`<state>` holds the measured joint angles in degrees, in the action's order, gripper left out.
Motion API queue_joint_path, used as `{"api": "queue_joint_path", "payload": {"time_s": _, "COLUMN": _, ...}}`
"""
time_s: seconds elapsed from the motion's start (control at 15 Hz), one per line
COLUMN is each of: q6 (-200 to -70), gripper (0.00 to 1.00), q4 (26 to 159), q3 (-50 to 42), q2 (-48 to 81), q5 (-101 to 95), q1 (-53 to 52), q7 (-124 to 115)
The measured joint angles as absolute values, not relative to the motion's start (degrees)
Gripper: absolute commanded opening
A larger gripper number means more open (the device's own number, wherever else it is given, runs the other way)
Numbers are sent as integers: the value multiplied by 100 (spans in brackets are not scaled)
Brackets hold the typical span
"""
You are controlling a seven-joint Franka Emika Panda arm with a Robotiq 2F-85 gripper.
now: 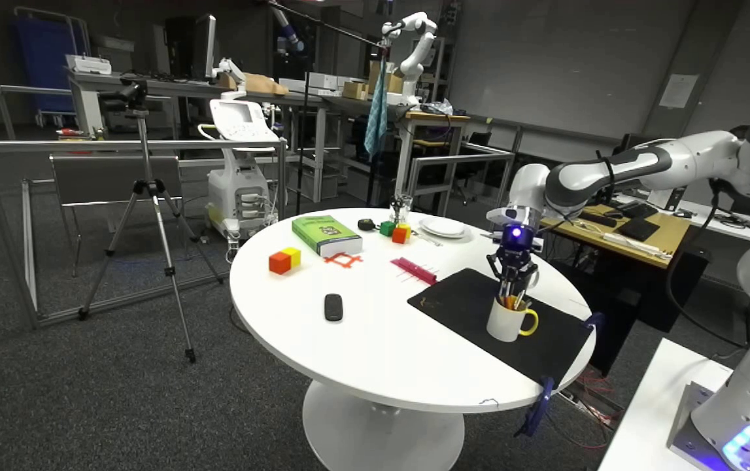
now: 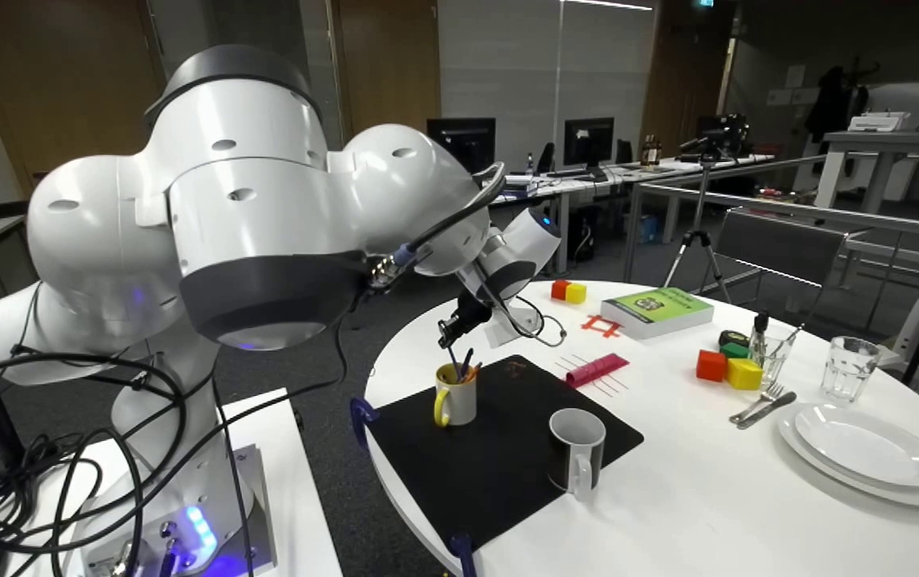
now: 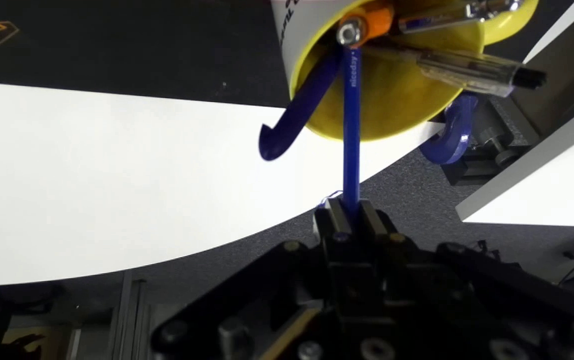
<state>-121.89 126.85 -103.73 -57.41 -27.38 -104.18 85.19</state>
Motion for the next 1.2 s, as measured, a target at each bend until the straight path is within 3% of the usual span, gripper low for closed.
{"api": "queue_joint_path", "payload": {"time_s": 1.2, "q6": -11849, "gripper": 2, "q4": 12685, "q3": -8846, "q2": -6397, "q5": -598, "q1": -7949, "q7": 8963}}
